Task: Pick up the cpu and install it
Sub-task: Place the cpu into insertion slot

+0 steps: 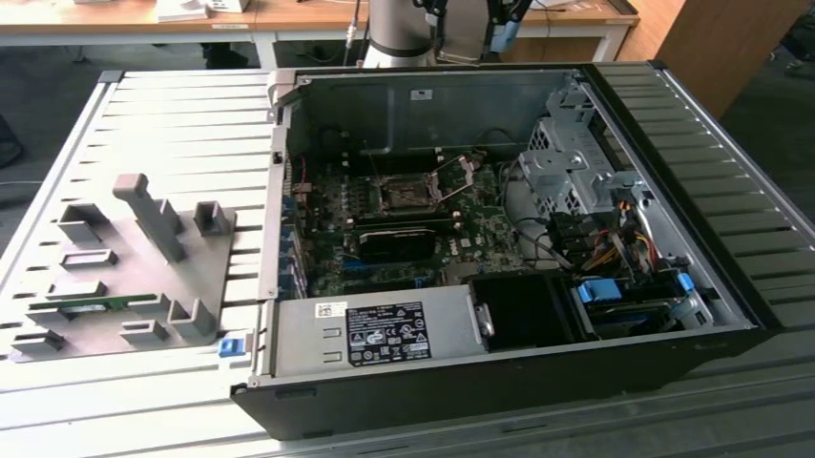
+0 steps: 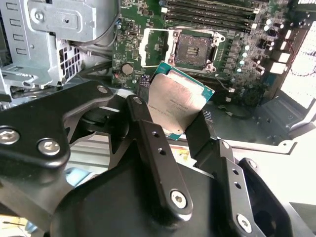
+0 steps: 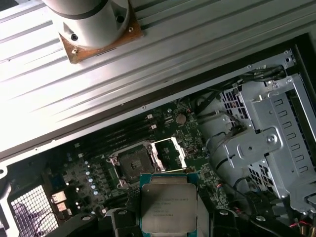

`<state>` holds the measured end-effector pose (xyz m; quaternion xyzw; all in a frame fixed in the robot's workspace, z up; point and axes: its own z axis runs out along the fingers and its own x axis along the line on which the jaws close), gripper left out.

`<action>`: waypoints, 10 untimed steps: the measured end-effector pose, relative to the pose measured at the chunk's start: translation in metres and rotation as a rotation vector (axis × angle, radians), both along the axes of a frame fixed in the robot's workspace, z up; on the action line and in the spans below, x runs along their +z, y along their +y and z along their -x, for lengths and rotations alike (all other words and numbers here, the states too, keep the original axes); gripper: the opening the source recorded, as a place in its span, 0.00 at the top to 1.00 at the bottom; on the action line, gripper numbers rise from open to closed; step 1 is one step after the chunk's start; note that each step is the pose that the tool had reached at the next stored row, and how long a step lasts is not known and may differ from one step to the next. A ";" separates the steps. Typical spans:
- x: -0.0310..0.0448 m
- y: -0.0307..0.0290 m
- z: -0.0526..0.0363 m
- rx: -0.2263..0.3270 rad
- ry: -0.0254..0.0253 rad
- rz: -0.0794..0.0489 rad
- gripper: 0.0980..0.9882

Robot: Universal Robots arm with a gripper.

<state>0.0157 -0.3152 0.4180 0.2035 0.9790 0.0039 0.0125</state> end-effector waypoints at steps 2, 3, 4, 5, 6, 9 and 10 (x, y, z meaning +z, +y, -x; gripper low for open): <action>-0.0001 0.0000 0.0000 -0.015 0.0000 0.000 0.50; -0.0001 0.0000 0.0000 -0.022 0.0000 0.000 0.50; -0.0002 0.0000 0.0000 -0.029 0.0000 0.000 0.50; -0.0002 0.0000 0.0000 -0.037 0.0000 0.001 0.50; -0.0002 0.0000 0.0000 -0.043 0.0000 0.001 0.50; -0.0003 0.0000 0.0000 -0.063 0.0000 0.001 0.50; -0.0004 0.0000 0.0000 -0.069 0.0000 0.001 0.50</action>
